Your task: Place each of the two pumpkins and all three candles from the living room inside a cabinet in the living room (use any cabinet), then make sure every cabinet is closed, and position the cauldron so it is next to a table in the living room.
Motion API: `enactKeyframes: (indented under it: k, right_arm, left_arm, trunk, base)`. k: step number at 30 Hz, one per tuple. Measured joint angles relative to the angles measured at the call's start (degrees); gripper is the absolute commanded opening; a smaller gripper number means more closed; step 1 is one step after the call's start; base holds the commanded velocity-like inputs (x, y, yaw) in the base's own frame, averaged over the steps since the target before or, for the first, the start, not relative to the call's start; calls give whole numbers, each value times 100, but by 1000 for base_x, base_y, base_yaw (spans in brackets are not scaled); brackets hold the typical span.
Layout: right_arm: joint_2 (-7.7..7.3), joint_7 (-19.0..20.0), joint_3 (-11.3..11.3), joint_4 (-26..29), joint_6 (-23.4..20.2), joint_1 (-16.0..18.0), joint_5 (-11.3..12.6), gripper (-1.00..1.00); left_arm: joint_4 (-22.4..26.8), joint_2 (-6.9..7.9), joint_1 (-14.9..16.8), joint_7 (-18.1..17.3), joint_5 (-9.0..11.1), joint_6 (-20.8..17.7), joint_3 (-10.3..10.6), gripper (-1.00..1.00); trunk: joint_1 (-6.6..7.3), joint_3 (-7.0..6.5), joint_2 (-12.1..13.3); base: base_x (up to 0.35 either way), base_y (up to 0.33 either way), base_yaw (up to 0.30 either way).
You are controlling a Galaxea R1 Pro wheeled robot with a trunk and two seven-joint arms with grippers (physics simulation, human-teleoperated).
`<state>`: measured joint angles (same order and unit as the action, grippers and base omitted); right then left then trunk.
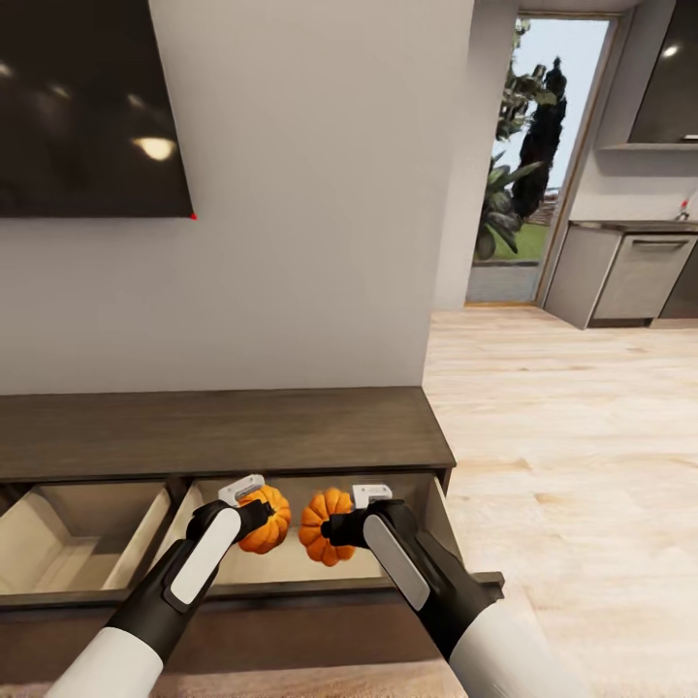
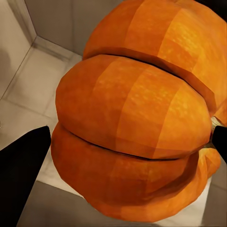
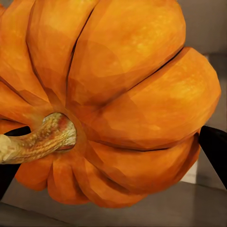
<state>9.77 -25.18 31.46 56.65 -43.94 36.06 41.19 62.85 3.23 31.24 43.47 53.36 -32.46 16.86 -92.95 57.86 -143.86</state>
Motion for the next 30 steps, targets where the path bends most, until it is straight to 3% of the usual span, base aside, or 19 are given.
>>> enactKeyframes:
  k: [10,17,30]
  right_arm:
    - [0,0,-1,-30,67,1,-5,-100]
    - [8,0,-2,-28,181,1,-394,-100]
    - [9,1,-2,-33,238,1,-442,-100]
  left_arm:
    - [-386,-12,2,-30,-38,15,-10,-100]
    - [-413,-9,5,-37,-57,36,-10,-100]
    - [-465,-13,7,-36,-68,42,-10,-100]
  trunk:
    - [-26,222,-13]
    - [-25,222,-14]
    - [-24,222,-14]
  base:
    - [0,0,0]
    - [0,0,0]
    - [123,14,0]
